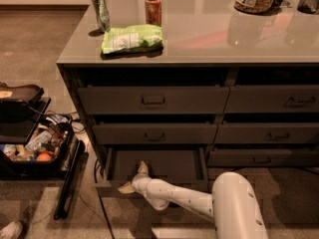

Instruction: Close bottom drawer

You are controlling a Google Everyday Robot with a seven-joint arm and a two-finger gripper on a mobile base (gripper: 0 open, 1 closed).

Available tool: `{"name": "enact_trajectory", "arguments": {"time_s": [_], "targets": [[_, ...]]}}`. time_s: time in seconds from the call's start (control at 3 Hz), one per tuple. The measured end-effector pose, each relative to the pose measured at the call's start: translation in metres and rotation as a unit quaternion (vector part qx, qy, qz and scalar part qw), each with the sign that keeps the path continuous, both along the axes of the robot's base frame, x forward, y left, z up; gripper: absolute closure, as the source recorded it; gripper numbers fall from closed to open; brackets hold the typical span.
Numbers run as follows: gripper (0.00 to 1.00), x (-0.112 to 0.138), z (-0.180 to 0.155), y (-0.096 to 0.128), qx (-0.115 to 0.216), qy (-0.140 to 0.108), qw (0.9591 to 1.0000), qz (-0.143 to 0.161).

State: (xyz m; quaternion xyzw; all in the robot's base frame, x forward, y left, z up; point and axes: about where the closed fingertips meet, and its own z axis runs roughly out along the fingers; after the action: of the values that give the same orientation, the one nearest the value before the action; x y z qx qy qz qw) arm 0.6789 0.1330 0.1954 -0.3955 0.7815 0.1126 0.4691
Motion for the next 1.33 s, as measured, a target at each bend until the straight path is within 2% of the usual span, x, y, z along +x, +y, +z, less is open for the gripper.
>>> {"name": "enact_trajectory", "arguments": {"time_s": [0.33,0.67,1.0,1.33], "targets": [[0.0,0.0023,-0.0005,-0.0018,-0.004,-0.002,1.0,-0.006],[0.0,0.0082,-0.002,0.0033,0.013,0.001,0.9998,-0.014],[0.0,0.0082,-0.002,0.0033,0.013,0.001,0.9998,-0.014],[0.18,0.0079,-0.0024,0.0036,0.014,0.001,0.9998,-0.014]]}}
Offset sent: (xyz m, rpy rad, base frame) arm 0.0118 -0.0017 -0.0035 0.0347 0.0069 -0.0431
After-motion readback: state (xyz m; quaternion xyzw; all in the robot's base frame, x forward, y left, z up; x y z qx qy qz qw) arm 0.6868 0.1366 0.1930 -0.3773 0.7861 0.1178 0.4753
